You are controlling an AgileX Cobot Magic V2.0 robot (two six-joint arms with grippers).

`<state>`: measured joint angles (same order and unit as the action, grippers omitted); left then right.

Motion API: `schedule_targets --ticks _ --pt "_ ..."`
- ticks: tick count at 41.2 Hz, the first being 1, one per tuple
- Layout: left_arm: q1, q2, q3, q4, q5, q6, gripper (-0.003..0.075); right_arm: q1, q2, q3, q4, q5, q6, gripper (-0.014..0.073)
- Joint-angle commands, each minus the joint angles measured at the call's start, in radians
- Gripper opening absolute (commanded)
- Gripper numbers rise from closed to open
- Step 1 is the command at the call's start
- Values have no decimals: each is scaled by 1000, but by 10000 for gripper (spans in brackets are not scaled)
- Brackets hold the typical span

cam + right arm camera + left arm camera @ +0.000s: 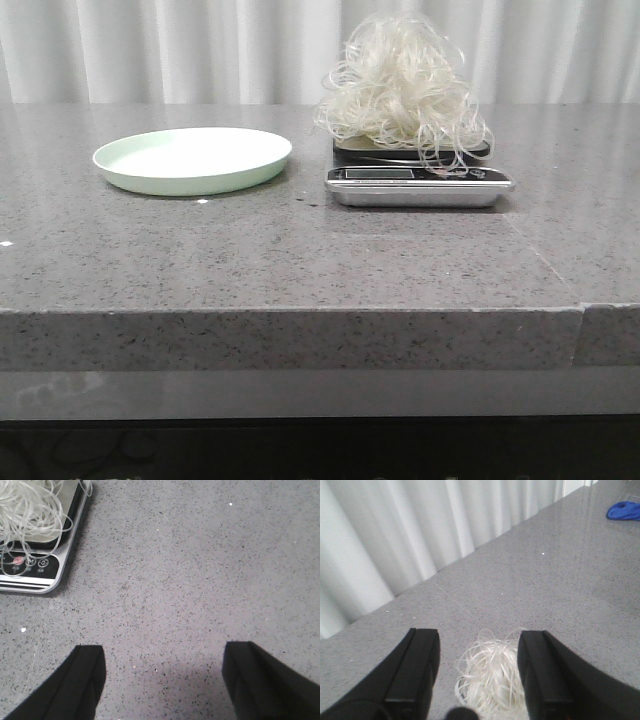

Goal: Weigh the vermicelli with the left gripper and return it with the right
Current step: 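Release the vermicelli onto the scale and withdraw the left gripper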

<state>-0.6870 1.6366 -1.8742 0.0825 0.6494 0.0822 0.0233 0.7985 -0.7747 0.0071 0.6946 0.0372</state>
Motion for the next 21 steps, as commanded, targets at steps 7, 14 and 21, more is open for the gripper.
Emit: schedule_targets --ticks 7,14,21 --pt "-4 -273 164 -6 -19 -11 419 104 1 -32 -2 -84 -53 587" --pt "-4 -435 383 -8 -39 -11 419 185 2 -51 5 -101 -53 587" --pt "-4 -630 621 -47 -96 -11 419 236 46 -129 48 -90 -53 587"
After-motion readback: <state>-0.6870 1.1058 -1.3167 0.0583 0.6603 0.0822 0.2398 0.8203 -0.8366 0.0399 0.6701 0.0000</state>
